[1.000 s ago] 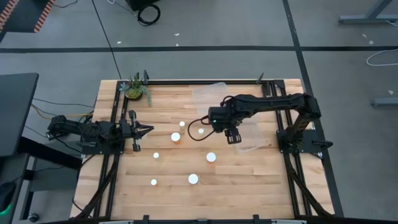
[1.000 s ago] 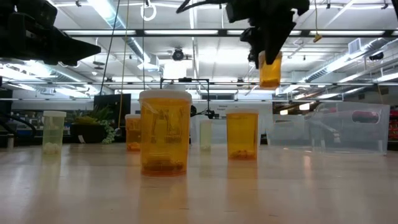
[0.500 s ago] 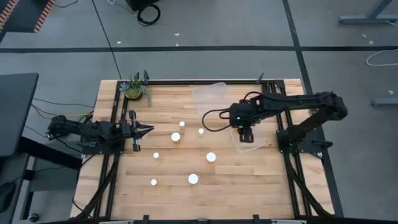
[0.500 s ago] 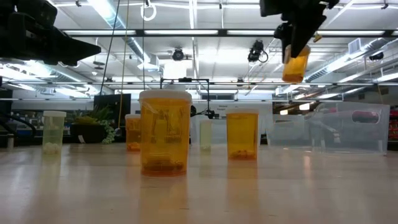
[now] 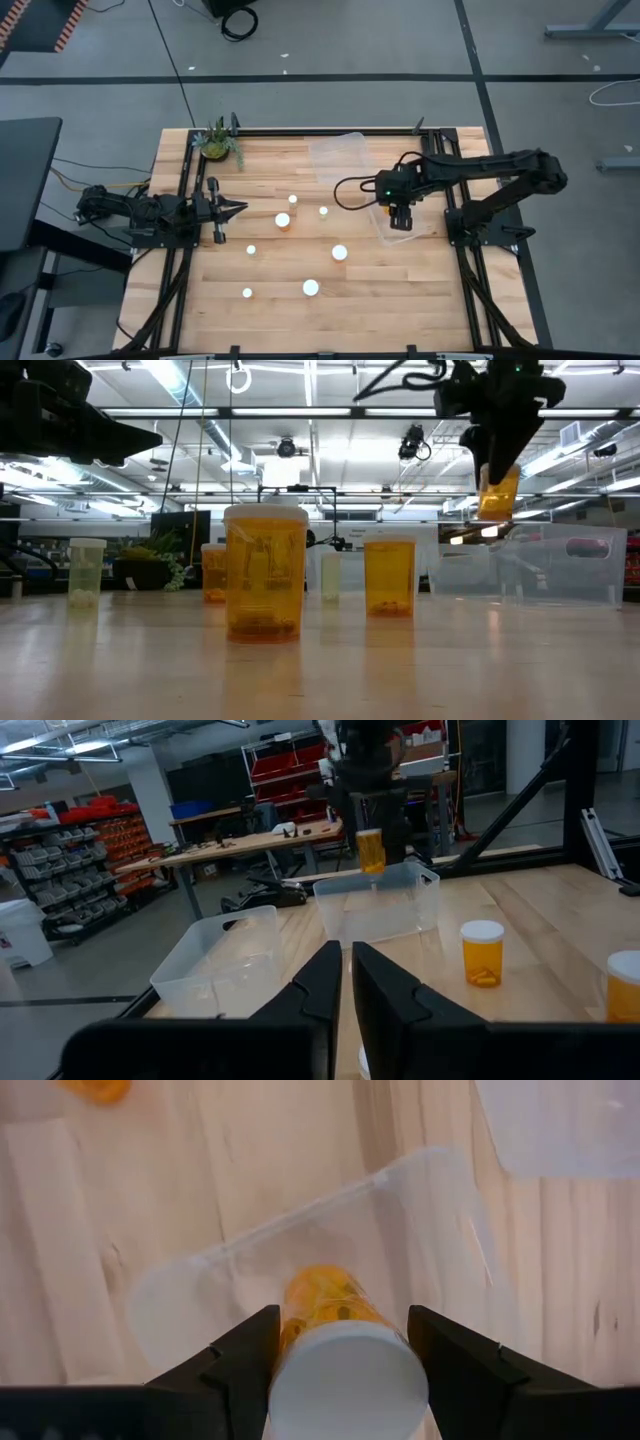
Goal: Pick and place medicine bottles into bin by pill shape (circle, oval)
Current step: Put the top right big orange pill bottle into the bottom transparent bin
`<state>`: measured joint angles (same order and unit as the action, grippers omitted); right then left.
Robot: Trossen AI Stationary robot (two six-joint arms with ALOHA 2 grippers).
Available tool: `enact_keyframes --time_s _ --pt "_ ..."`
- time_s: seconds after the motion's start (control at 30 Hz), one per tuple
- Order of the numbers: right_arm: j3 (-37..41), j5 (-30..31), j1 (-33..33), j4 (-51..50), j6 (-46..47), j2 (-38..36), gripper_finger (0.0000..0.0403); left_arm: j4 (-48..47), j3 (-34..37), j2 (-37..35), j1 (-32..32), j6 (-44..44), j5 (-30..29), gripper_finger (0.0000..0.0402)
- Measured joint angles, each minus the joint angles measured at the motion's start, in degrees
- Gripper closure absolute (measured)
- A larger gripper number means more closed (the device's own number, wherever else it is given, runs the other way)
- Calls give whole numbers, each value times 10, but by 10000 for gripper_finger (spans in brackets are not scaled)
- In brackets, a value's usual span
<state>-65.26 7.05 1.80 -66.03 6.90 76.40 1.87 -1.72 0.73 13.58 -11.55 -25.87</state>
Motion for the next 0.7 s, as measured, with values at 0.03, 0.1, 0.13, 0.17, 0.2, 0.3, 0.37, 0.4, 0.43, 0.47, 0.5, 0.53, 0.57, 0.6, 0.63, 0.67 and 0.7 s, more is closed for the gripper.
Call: enact_keyframes --time_s 0.03,0.1,0.13,0.17,0.2,0.3,0.37,0.4,0.43,0.47,0.5,0.53,0.57,0.6,0.63,0.67,0.7 --pt "6 0 5 1 -1 0 180 0 0 0 0 0 0 361" --pt "16 0 16 0 -2 0 180 0 0 0 0 0 0 361" --pt "21 0 21 0 -2 0 180 0 0 0 0 0 0 362" --pt "26 0 28 1 -1 0 180 0 0 0 0 0 0 363" --pt "31 0 35 0 0 0 180 0 0 0 0 0 0 365" --pt "51 0 59 21 5 0 180 0 0 0 0 0 0 369" --pt "66 -4 74 31 6 0 180 0 0 0 0 0 0 372" --pt "73 -8 81 34 6 0 180 0 0 0 0 0 0 373" --pt "80 -13 87 38 6 0 180 0 0 0 0 0 0 374" --pt "86 -18 93 44 6 0 180 0 0 0 0 0 0 374" --pt "91 -22 99 50 6 0 180 0 0 0 0 0 0 374" --pt "97 -25 105 55 6 0 180 0 0 0 0 0 0 373" --pt "102 -30 110 64 6 0 180 0 0 0 0 0 0 371" --pt "108 -32 115 74 6 1 180 0 0 0 0 0 0 370" --pt "112 -35 120 82 5 4 180 0 0 0 0 0 0 368" --pt "114 -39 126 88 5 7 180 0 0 0 0 0 0 367" --pt "115 -41 130 90 4 13 180 0 0 0 0 0 0 365"
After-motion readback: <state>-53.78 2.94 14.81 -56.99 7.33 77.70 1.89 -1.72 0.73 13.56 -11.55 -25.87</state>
